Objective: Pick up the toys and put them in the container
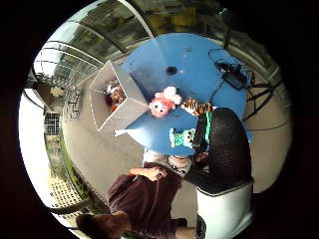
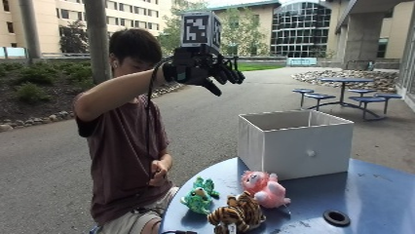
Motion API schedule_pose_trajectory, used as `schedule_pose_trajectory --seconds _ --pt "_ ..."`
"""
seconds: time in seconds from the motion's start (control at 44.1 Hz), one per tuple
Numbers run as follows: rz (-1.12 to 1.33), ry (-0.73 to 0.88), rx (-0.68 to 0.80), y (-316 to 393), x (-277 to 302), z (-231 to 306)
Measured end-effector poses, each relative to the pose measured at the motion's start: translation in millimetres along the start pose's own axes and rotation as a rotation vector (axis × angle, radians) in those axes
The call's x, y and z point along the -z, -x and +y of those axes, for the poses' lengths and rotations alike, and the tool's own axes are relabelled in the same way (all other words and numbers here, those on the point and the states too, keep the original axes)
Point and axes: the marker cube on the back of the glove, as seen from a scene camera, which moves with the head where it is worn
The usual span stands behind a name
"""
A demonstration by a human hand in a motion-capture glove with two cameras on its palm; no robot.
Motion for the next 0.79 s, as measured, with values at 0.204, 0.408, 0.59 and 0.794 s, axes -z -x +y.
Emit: schedule_pose_trajectory --seconds 0.204,0.408,0.59,0.794 --pt "-0.017 0.006 0.023 11 21 5" --pt "-0.057 0.032 0.014 10 28 -4" --pt "-0.095 0.081 -0.02 -1 8 -34" --pt "-0.149 0.149 -0.064 -15 -57 -83"
